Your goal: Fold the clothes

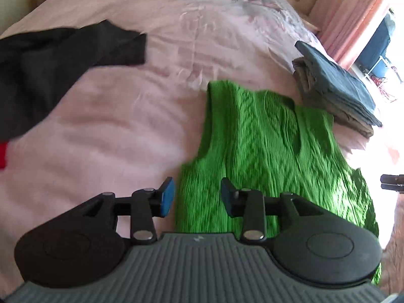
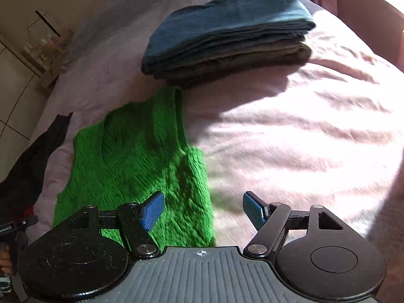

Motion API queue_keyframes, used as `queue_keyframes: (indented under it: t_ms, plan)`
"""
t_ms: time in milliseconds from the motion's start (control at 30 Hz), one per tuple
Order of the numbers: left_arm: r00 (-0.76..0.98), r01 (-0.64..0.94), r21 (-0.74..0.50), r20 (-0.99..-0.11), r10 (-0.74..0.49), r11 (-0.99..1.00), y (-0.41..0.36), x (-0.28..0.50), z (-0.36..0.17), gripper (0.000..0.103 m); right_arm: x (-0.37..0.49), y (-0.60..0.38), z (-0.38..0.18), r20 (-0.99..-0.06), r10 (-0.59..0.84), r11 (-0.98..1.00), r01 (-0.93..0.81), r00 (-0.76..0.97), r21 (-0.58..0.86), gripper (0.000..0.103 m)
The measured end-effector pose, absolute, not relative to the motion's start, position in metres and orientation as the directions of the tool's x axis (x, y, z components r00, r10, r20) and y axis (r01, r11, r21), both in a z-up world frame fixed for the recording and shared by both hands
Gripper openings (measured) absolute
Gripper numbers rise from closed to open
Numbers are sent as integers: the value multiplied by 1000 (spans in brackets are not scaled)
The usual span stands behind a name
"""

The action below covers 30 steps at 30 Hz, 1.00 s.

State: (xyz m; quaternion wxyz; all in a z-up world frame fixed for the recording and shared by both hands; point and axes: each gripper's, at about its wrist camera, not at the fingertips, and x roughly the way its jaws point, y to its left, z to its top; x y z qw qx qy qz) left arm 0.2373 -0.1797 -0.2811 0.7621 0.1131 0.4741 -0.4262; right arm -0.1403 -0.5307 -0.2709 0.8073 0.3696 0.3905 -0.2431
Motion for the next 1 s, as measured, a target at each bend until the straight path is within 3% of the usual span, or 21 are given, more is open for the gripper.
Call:
queue_keyframes:
  t_ms: [233, 333, 567, 900, 1000]
  plan:
    - [167, 761, -264, -803, -571, 593, -252, 302, -309, 37, -54, -566, -291, -774, -101, 653, 629, 625, 423, 71]
    - [154, 775, -256, -810, -566, 578, -276, 319, -324, 34, -34, -579, -302, -762, -91, 635, 626, 642, 452, 60]
    - [65, 827, -293, -797, -600, 479, -318, 334, -354, 32, -13, -610, -333, -725, -86, 532, 647, 683, 546, 59]
    - [-23, 818, -380, -772, -635, 431, -317, 353, -364, 25, -11, -635, -357, -678, -76, 448, 633, 731, 631, 59]
    - [-56, 814, -405, -768, -637, 417, -310, 360, -361, 16, -19, -640, -359, -664, -73, 430, 624, 744, 652, 59]
